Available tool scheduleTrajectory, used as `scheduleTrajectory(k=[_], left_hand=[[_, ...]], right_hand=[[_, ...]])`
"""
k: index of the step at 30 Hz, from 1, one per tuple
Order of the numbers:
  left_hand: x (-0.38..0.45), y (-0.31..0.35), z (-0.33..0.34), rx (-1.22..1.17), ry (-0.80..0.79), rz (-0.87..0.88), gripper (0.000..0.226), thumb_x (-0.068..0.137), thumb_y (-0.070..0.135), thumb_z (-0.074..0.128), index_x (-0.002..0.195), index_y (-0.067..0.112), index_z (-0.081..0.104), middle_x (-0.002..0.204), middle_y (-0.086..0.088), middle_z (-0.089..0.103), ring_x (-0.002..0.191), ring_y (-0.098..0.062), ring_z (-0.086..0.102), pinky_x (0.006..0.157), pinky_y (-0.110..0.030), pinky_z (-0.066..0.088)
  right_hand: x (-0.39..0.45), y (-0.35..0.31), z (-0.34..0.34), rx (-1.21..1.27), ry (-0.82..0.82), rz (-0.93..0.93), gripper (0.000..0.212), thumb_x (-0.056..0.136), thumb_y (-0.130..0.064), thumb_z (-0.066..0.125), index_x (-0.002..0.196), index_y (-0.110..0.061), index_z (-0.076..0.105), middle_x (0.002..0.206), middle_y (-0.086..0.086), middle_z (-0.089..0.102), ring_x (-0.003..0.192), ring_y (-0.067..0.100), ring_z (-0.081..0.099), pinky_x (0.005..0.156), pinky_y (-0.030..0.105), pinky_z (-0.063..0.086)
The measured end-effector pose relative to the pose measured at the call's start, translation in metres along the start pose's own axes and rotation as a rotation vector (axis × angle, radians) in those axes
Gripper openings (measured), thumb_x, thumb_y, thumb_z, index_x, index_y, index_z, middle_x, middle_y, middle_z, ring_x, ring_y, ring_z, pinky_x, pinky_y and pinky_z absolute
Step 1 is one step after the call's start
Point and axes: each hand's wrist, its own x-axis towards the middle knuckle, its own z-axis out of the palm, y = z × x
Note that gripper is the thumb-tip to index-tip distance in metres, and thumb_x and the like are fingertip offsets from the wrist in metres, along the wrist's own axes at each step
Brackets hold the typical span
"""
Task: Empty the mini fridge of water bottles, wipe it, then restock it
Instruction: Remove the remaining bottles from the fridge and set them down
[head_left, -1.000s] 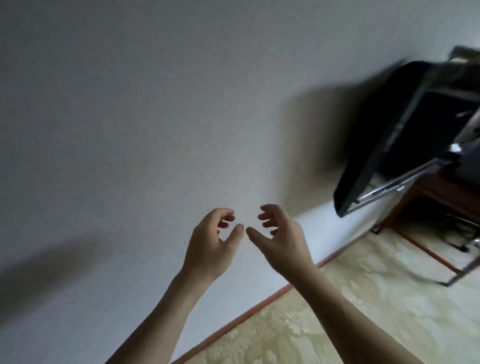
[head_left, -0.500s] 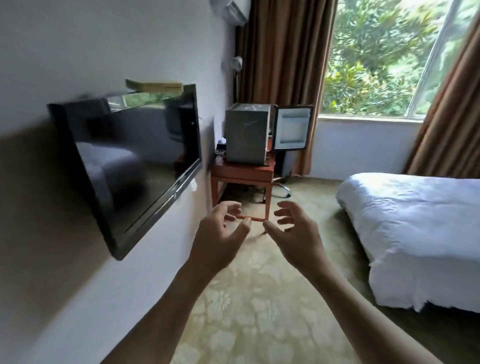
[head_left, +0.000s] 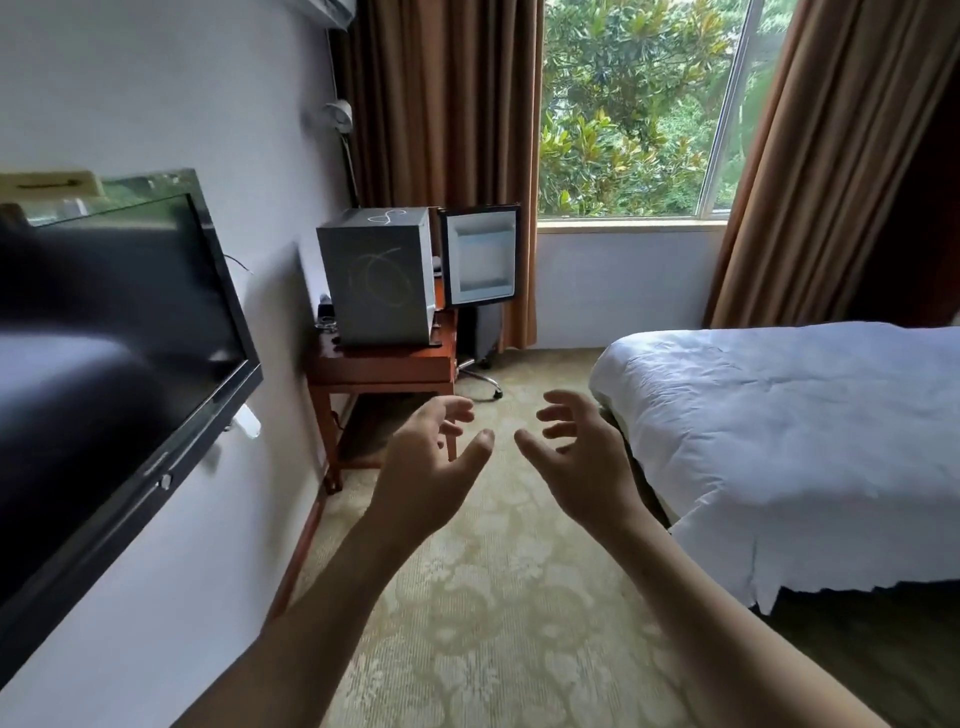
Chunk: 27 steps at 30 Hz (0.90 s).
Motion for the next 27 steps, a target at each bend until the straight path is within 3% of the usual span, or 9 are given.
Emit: scheduleTrajectory(k=[3, 7, 13, 22, 27], left_hand=[[0.060, -0.033, 0.016, -0.010, 0.006, 0.022, 0.054, 0.076, 0.060, 0.053, 0.118, 0.026, 0.063, 0.104, 0.020, 0.065, 0.094, 0.005, 0.061, 0.073, -0.011, 0.047], [0.149, -0.062, 0.038, -0.056, -0.003, 0.030, 0.048, 0.079, 0.054, 0.057, 0.117, 0.024, 0.064, 0.104, 0.017, 0.066, 0.093, 0.005, 0.062, 0.077, -0.018, 0.054], [0.273, -0.087, 0.090, -0.082, -0.057, 0.070, 0.047, 0.083, 0.045, 0.060, 0.122, 0.018, 0.062, 0.108, 0.011, 0.067, 0.096, -0.001, 0.064, 0.082, -0.026, 0.058], [0.448, -0.166, 0.218, -0.050, -0.082, 0.048, 0.037, 0.090, 0.031, 0.070, 0.122, 0.014, 0.062, 0.108, 0.006, 0.067, 0.097, -0.005, 0.065, 0.084, -0.035, 0.058], [0.560, -0.199, 0.277, -0.033, -0.020, -0.009, 0.051, 0.082, 0.050, 0.059, 0.121, 0.017, 0.061, 0.109, 0.006, 0.068, 0.096, -0.006, 0.066, 0.083, -0.036, 0.058]], right_hand=[[0.057, 0.024, 0.026, -0.029, 0.009, -0.009, 0.052, 0.078, -0.034, 0.081, 0.122, -0.018, 0.060, 0.094, -0.023, 0.057, 0.085, 0.002, 0.064, 0.074, 0.030, 0.059], [0.141, 0.050, 0.044, -0.073, 0.027, 0.004, 0.054, 0.078, -0.036, 0.081, 0.124, -0.017, 0.059, 0.101, -0.011, 0.065, 0.086, 0.004, 0.065, 0.074, 0.031, 0.059], [0.251, 0.099, 0.054, -0.104, 0.047, 0.045, 0.056, 0.080, -0.039, 0.080, 0.126, -0.017, 0.057, 0.104, -0.009, 0.064, 0.088, 0.009, 0.065, 0.077, 0.036, 0.059], [0.433, 0.241, 0.090, -0.074, 0.028, 0.057, 0.059, 0.079, -0.038, 0.080, 0.127, -0.015, 0.056, 0.109, -0.003, 0.067, 0.091, 0.013, 0.066, 0.079, 0.043, 0.058], [0.558, 0.317, 0.110, -0.023, -0.001, 0.046, 0.057, 0.081, -0.038, 0.079, 0.127, -0.013, 0.056, 0.107, -0.004, 0.066, 0.090, 0.012, 0.065, 0.076, 0.032, 0.059]])
